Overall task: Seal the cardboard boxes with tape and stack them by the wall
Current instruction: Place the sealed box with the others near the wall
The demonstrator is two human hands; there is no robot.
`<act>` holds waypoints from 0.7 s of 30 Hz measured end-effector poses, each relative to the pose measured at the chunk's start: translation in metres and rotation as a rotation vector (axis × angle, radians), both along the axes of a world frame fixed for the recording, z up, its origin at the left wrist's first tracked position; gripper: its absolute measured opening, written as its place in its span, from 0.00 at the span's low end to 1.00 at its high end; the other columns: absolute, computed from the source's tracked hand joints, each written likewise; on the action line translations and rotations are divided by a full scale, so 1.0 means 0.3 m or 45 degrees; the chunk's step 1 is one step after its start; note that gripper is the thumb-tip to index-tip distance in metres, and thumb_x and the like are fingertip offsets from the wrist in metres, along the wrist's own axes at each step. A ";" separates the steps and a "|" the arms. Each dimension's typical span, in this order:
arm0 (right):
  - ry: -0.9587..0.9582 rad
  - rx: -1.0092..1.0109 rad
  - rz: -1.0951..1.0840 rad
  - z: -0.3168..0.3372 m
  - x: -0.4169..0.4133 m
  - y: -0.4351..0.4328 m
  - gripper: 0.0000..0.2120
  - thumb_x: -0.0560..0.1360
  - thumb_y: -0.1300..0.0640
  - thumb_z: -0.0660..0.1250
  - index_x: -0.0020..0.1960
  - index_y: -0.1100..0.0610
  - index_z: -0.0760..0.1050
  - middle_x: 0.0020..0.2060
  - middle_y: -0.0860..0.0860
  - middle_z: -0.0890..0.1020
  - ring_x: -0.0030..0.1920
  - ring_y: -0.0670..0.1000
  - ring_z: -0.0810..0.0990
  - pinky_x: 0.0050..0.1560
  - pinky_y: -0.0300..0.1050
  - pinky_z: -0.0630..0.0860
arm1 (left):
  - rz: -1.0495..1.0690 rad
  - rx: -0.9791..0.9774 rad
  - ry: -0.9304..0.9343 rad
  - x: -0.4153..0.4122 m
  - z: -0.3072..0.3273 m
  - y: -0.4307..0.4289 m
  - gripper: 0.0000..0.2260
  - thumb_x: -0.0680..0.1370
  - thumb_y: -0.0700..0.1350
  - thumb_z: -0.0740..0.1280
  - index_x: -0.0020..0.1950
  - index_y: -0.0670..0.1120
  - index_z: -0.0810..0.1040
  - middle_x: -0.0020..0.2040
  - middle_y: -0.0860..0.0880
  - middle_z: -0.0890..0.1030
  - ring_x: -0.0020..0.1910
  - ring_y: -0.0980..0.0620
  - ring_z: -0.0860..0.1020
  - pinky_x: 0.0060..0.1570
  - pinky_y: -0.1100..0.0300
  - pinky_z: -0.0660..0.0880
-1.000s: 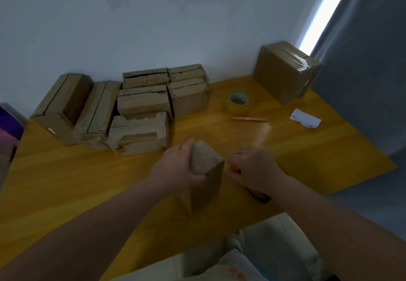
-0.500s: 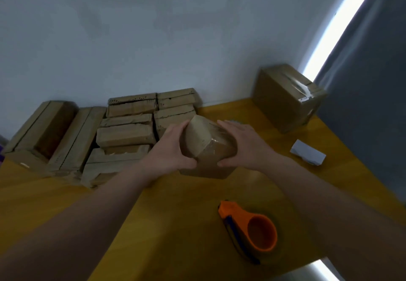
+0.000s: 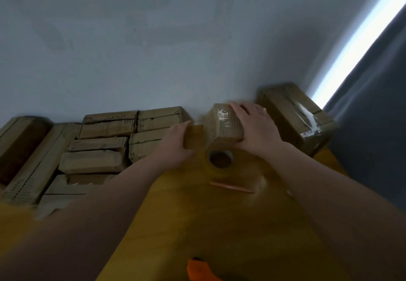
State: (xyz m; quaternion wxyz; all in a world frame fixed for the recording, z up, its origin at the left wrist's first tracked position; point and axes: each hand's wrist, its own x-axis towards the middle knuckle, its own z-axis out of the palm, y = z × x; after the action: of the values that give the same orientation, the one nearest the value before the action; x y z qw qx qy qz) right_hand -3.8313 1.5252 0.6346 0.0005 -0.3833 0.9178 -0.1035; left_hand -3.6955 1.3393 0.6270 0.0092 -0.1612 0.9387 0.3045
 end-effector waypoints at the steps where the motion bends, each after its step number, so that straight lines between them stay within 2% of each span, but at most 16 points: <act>1: 0.025 0.026 -0.013 -0.022 -0.047 -0.011 0.52 0.65 0.42 0.77 0.78 0.48 0.49 0.72 0.52 0.62 0.73 0.57 0.59 0.74 0.60 0.57 | 0.028 -0.015 -0.008 -0.019 -0.014 -0.007 0.35 0.75 0.44 0.70 0.78 0.48 0.56 0.73 0.47 0.64 0.70 0.49 0.64 0.62 0.61 0.64; 5: 0.092 0.134 -0.003 -0.104 -0.189 -0.071 0.50 0.67 0.48 0.77 0.78 0.47 0.49 0.72 0.53 0.61 0.74 0.58 0.58 0.74 0.62 0.56 | 0.069 -0.116 -0.067 -0.069 -0.062 -0.022 0.31 0.77 0.44 0.68 0.77 0.48 0.59 0.72 0.47 0.65 0.71 0.49 0.64 0.67 0.58 0.63; 10: -0.029 0.213 0.034 -0.177 -0.284 -0.123 0.46 0.71 0.61 0.72 0.79 0.48 0.48 0.76 0.52 0.55 0.77 0.57 0.48 0.76 0.61 0.52 | 0.106 -0.118 -0.096 -0.110 -0.124 -0.040 0.28 0.77 0.45 0.68 0.75 0.49 0.62 0.69 0.47 0.68 0.67 0.49 0.67 0.63 0.60 0.65; 17: -0.124 0.303 -0.075 -0.247 -0.373 -0.104 0.43 0.74 0.66 0.67 0.79 0.48 0.46 0.77 0.52 0.50 0.78 0.57 0.45 0.73 0.64 0.59 | 0.076 -0.140 -0.148 -0.149 -0.169 -0.052 0.25 0.78 0.46 0.67 0.74 0.50 0.65 0.69 0.49 0.69 0.67 0.50 0.68 0.64 0.58 0.67; 21: -0.150 0.340 -0.201 -0.259 -0.381 -0.100 0.34 0.79 0.67 0.56 0.79 0.49 0.48 0.78 0.52 0.50 0.77 0.58 0.49 0.72 0.59 0.61 | 0.053 -0.166 -0.155 -0.170 -0.171 -0.044 0.25 0.78 0.45 0.66 0.74 0.51 0.65 0.70 0.49 0.68 0.67 0.51 0.68 0.63 0.58 0.68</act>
State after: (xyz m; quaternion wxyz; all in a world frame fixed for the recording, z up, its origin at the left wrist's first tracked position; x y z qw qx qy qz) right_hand -3.9456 1.4953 0.5570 0.0970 -0.2998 0.9491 -0.0027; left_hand -3.7464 1.3260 0.5759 0.0494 -0.1993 0.9507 0.2324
